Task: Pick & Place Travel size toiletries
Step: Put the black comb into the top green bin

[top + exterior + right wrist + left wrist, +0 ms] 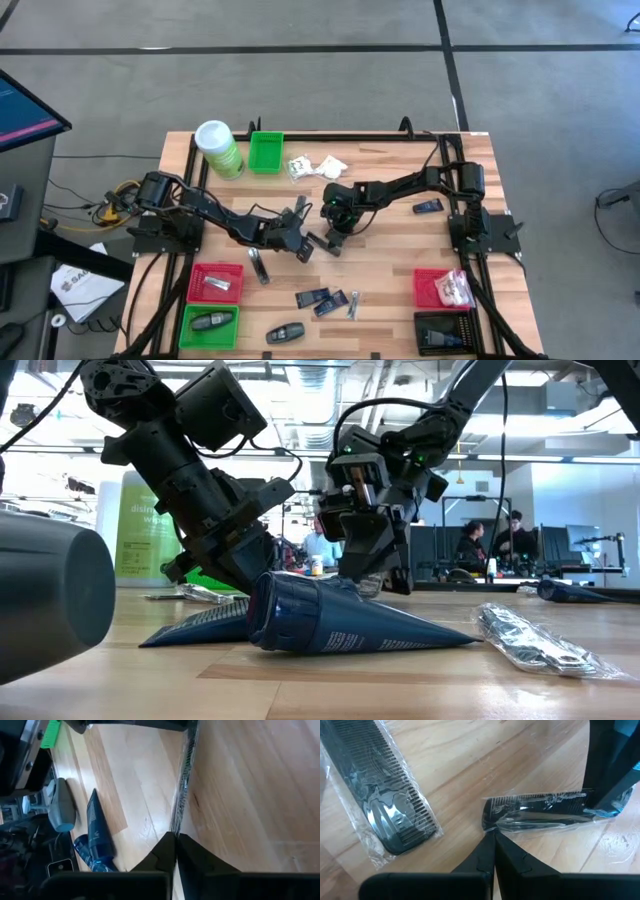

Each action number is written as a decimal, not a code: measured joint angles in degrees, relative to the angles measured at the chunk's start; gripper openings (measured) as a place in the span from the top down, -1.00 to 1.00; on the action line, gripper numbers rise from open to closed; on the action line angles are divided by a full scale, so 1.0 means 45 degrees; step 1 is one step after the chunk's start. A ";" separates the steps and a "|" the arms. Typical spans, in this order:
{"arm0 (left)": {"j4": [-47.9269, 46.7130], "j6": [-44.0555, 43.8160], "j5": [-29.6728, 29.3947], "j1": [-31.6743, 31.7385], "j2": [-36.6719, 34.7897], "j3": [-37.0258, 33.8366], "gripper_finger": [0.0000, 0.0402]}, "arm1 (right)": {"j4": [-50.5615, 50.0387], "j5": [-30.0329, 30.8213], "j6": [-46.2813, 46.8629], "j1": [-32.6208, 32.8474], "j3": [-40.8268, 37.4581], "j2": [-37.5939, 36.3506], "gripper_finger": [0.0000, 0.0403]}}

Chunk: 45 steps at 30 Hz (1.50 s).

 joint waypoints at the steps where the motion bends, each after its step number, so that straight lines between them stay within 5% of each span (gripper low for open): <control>1: 0.0026 -0.0033 0.0005 0.0000 0.0000 0.0000 1.00 | 0.0007 0.0002 0.0003 0.0000 0.0000 0.0000 0.96; 14: 0.0531 0.0394 0.0047 -0.0327 -0.1529 -0.0011 0.98 | -0.0452 -0.0132 0.0238 -0.0709 0.0005 -0.0146 0.99; 25: 0.0507 0.0931 -0.3424 -0.1198 -0.5096 -0.0002 0.96 | -0.0730 -0.0321 0.1205 -0.1554 0.0000 -0.1890 1.00; 35: 0.0571 0.1877 -0.4022 -0.1205 -0.6980 0.0005 0.96 | 0.1223 0.0666 0.3911 -0.2217 0.0005 -0.4309 1.00; 45: 0.0632 0.3168 -0.3611 -0.1205 -0.8944 0.0010 0.96 | 0.5541 0.2277 0.7577 -0.2475 0.0005 -0.5560 1.00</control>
